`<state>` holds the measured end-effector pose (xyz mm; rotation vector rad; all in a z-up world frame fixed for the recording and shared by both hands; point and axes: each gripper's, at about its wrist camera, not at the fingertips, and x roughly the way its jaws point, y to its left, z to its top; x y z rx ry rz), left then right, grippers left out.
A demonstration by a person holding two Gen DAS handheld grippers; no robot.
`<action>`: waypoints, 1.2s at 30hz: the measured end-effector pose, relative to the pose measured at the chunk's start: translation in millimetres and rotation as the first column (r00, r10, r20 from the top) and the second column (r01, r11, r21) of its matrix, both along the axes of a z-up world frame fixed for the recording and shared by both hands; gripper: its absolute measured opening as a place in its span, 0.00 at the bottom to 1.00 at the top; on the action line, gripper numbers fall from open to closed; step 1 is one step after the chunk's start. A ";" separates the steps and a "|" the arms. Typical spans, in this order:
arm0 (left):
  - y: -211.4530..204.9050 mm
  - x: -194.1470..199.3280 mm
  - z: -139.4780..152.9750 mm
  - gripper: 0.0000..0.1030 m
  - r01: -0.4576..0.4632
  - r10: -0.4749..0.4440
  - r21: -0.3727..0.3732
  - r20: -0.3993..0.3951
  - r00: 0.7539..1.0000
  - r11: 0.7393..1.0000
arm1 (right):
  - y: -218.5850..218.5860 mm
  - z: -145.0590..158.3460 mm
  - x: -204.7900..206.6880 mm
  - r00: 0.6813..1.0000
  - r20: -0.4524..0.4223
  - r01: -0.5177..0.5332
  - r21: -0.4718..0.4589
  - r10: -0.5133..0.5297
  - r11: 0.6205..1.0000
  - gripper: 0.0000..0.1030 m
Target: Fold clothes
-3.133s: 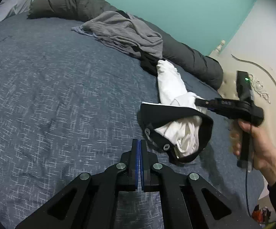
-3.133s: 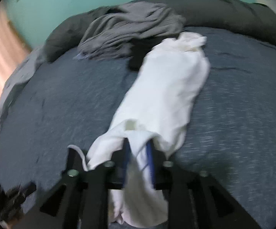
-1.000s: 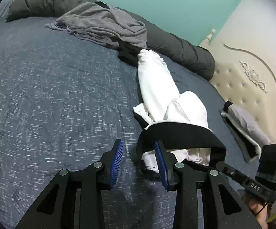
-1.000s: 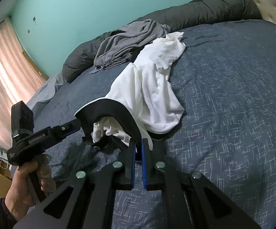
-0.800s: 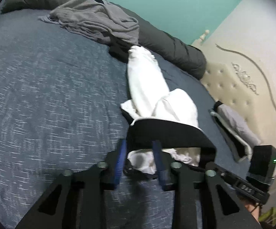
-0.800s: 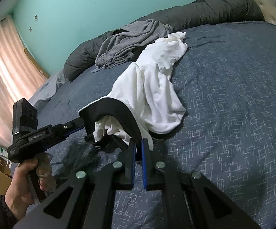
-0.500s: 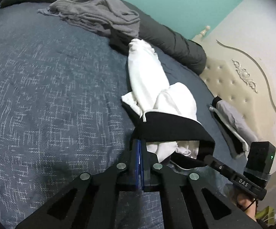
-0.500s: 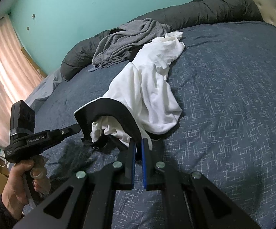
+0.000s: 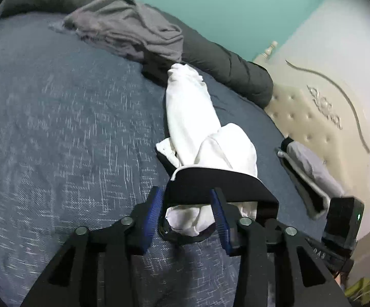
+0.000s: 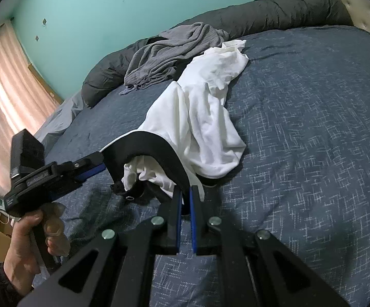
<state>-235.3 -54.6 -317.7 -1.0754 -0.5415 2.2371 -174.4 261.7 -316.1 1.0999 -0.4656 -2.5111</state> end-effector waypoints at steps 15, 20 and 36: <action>-18.5 -24.4 -18.8 0.01 0.031 -0.053 0.149 0.151 0.987 0.988 | 5.1 -3.0 -7.8 1.000 0.014 0.007 -0.010 -0.007 1.000 0.05; -21.5 -21.6 -34.8 0.01 0.042 -0.090 0.190 0.249 0.964 0.981 | 4.7 -5.9 -8.7 0.999 0.032 0.008 0.012 -0.008 1.000 0.05; -12.3 -15.7 -40.7 0.01 0.014 -0.031 0.057 0.295 0.955 0.998 | -0.2 -3.8 -8.6 0.999 0.032 0.003 0.029 -0.004 1.000 0.05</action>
